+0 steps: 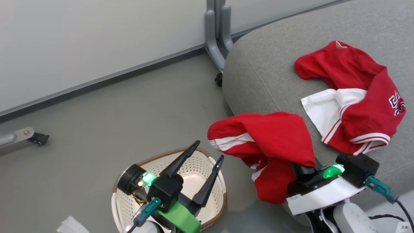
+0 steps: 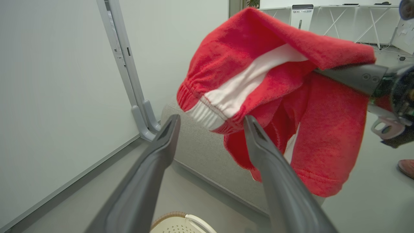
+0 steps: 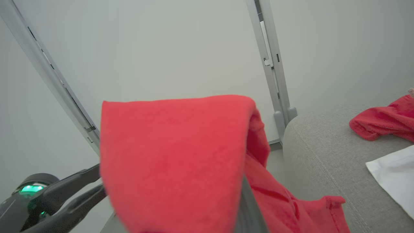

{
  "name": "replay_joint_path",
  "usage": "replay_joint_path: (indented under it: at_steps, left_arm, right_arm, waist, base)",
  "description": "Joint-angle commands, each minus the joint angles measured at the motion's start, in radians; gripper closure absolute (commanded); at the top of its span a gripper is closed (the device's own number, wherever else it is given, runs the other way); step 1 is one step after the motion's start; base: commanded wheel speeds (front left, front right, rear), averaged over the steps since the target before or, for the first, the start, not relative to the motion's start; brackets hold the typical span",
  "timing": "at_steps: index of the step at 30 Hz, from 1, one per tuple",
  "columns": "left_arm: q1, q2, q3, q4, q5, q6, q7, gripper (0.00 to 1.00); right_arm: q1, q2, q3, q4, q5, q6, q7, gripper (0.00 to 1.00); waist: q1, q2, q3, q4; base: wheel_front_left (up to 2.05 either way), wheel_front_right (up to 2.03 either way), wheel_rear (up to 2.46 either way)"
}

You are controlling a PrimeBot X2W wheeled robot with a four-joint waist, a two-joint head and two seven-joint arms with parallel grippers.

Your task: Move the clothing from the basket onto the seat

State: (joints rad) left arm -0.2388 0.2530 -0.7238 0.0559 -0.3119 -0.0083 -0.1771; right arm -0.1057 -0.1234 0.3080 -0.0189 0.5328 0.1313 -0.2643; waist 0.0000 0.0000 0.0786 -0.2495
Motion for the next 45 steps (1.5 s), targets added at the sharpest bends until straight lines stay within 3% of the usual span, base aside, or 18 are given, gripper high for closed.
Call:
replay_joint_path:
  at_steps: [1,10,16,27,37,45]
  left_arm:
    - [0.014,0.017,0.010,-0.006,-0.004,0.010,-0.005,0.00]
    - [0.021,0.082,0.044,-0.039,0.008,0.042,0.010,0.00]
    - [-0.010,0.110,0.051,-0.062,0.014,0.038,0.035,0.00]
    - [-0.135,0.103,-0.020,-0.030,0.027,-0.062,0.104,0.00]
    - [-0.173,0.134,-0.039,-0.057,0.025,-0.080,0.124,0.00]
    - [-0.191,0.177,-0.039,-0.153,0.065,-0.053,0.172,0.00]
  right_arm:
    - [-0.013,-0.002,-0.016,-0.011,0.002,-0.001,0.000,1.00]
    - [-0.011,0.007,-0.097,-0.056,-0.017,-0.001,0.000,1.00]
    - [-0.006,0.028,-0.135,-0.070,-0.026,-0.001,0.000,1.00]
    - [0.057,0.070,-0.286,-0.143,-0.041,-0.001,0.000,1.00]
    - [-0.038,0.072,-0.345,-0.170,-0.012,-0.001,0.000,1.00]
    - [-0.305,-0.058,-0.480,-0.098,0.056,-0.001,0.000,1.00]
  waist:
    - [0.0000,0.0000,0.042,-0.053]
    - [0.0000,0.0000,0.120,-0.184]
    - [0.0000,0.0000,0.176,-0.284]
    - [0.0000,0.0000,0.271,-0.310]
    - [0.0000,0.0000,0.365,-0.303]
    - [0.0000,0.0000,0.490,-0.279]
  base:
    - [0.00,0.00,0.00]
    - [0.00,0.00,0.00]
    - [0.00,0.00,0.00]
    - [0.02,0.02,0.02]
    - [0.06,0.06,0.06]
    - [0.00,0.00,0.00]
